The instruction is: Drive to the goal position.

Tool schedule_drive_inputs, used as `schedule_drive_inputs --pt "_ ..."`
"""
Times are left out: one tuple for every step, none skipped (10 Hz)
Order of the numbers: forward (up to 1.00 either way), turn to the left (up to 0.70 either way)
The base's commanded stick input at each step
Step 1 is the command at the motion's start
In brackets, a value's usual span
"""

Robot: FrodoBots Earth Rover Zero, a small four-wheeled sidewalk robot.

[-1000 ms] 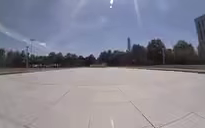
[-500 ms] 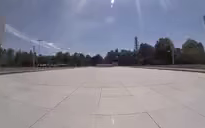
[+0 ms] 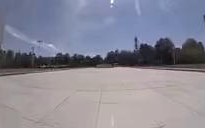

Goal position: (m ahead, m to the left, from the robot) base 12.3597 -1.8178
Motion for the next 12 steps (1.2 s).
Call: schedule_drive_inputs --pt "0.70 0.00" --pt "0.70 0.00" --pt "0.70 0.00" --pt "0.70 0.00" --pt "0.70 0.00" --pt "0.70 0.00" --pt "0.70 0.00" --pt "0.70 0.00" --pt "0.70 0.00" --pt "0.70 0.00" --pt "0.70 0.00" --pt "0.70 0.00"
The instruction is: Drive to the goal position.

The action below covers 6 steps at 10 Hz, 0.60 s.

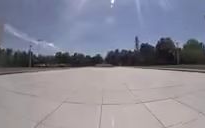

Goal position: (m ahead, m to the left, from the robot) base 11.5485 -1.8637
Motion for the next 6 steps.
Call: schedule_drive_inputs --pt "0.70 0.00" --pt "0.70 0.00" --pt "0.70 0.00" --pt "0.70 0.00" --pt "0.70 0.00" --pt "0.70 0.00"
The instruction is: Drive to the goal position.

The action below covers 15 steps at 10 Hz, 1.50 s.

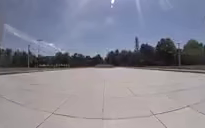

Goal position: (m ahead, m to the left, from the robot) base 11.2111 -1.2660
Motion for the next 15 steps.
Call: schedule_drive_inputs --pt "0.70 0.00" --pt "0.70 0.00" --pt "0.70 0.00" --pt "0.70 0.00" --pt "0.70 0.00" --pt "0.70 0.00" --pt "0.70 0.00" --pt "0.70 0.00" --pt "0.70 0.00" --pt "0.70 0.00" --pt "0.70 0.00" --pt "0.70 0.00" --pt "0.70 0.00" --pt "0.70 0.00" --pt "0.70 0.00"
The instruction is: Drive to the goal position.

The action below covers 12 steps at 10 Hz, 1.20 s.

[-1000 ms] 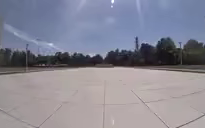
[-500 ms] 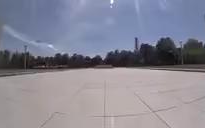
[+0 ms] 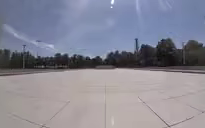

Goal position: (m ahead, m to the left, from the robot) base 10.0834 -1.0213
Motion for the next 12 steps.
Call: schedule_drive_inputs --pt "0.70 0.00" --pt "0.70 0.00" --pt "0.70 0.00" --pt "0.70 0.00" --pt "0.70 0.00" --pt "0.70 0.00" --pt "0.70 0.00" --pt "0.70 0.00" --pt "0.70 0.00" --pt "0.70 0.00" --pt "0.70 0.00" --pt "0.70 0.00"
